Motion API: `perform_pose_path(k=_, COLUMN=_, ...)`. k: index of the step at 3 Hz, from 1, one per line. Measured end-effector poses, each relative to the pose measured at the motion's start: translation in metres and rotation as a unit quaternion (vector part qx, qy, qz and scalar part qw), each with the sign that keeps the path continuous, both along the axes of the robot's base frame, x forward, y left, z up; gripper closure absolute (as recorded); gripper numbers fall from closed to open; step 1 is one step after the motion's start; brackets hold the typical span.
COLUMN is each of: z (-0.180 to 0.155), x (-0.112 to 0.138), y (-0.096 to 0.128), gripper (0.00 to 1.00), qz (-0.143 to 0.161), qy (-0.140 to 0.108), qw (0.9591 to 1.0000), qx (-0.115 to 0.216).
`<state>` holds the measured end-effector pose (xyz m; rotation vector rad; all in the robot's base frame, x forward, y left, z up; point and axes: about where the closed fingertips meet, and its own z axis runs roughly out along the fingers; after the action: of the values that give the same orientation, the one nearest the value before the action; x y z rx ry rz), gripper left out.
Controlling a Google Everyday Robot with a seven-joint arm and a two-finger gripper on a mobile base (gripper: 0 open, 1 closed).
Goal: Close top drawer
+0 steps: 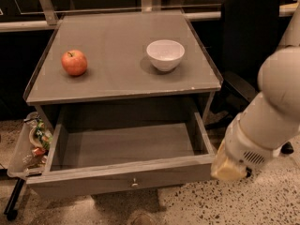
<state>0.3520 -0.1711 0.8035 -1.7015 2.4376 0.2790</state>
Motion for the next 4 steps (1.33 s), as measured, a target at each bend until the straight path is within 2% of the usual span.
perform_pose_path(k=1, z=-0.021, x=-0.018, y=-0.003, gripper=1.0, qz=0.0, qy=0.027, qw=0.9996, qx=-0.008)
perform_pose_path(k=2, z=-0.03, x=-0.023, y=0.002, gripper=1.0, qz=0.001, qy=0.043, qw=0.9991, qx=0.0)
perform_pose_path(k=3, z=-0.076, x=-0.032, y=0.023, gripper=1.0, qz=-0.007, qy=0.079, qw=0.9965, qx=0.026)
perform_pose_path(k=4, z=-0.118, x=-0.022, y=0.052, gripper=1.0, qz=-0.017, qy=0.088, qw=0.9948, qx=0.05)
